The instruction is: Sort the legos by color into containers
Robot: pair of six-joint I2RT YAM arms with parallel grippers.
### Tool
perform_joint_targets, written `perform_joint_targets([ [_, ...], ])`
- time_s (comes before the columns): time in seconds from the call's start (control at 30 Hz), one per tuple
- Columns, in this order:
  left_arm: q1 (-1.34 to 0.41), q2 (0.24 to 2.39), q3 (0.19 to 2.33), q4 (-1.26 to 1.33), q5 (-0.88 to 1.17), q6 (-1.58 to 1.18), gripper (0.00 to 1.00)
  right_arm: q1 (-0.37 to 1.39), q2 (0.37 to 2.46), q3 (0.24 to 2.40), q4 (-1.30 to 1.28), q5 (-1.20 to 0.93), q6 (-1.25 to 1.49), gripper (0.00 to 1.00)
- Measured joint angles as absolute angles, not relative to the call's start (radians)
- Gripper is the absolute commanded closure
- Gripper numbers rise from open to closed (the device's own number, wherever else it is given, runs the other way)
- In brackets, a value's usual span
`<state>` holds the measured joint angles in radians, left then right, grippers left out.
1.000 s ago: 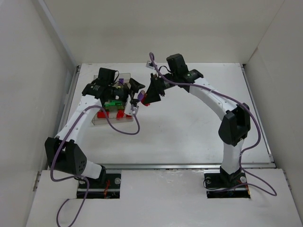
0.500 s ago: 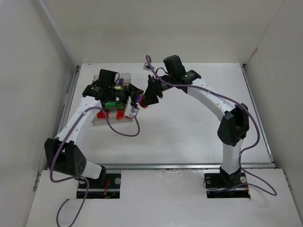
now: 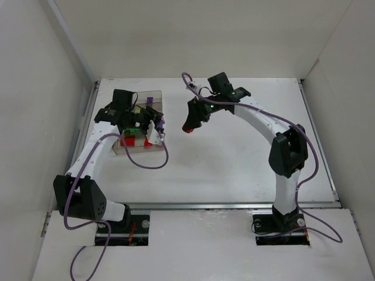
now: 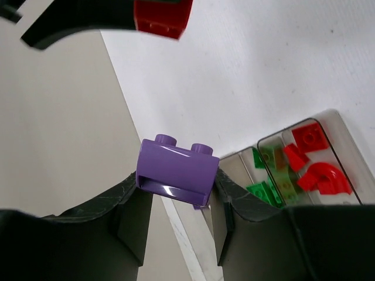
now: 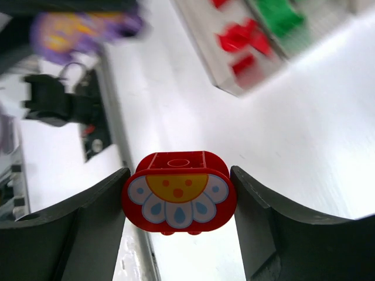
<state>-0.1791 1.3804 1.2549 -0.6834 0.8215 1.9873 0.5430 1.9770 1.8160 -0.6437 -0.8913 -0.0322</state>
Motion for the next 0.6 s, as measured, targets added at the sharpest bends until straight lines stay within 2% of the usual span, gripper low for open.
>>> perform_joint_targets([
  [0.2, -0.16, 1.377, 1.23, -0.627, 0.778, 1.969, 1.0, 0.49, 2.02, 1.783, -0.682, -0.786, -0.039, 1.0],
  [0.33, -0.155, 1.415, 1.202, -0.373, 0.681, 1.657, 1.0, 0.479, 2.028, 1.782, -0.68, -0.766, -0.03, 1.0],
  [0.47, -0.082, 1.617, 1.311, -0.175, 0.612, 1.357, 1.0, 0.484, 2.028, 1.782, -0.673, -0.765, -0.025, 1.0],
  [0.6, 0.001, 1.857, 1.505, -0.101, 0.556, 1.126, 1.0, 0.486, 2.028, 1.782, -0.673, -0.765, -0.022, 1.0],
])
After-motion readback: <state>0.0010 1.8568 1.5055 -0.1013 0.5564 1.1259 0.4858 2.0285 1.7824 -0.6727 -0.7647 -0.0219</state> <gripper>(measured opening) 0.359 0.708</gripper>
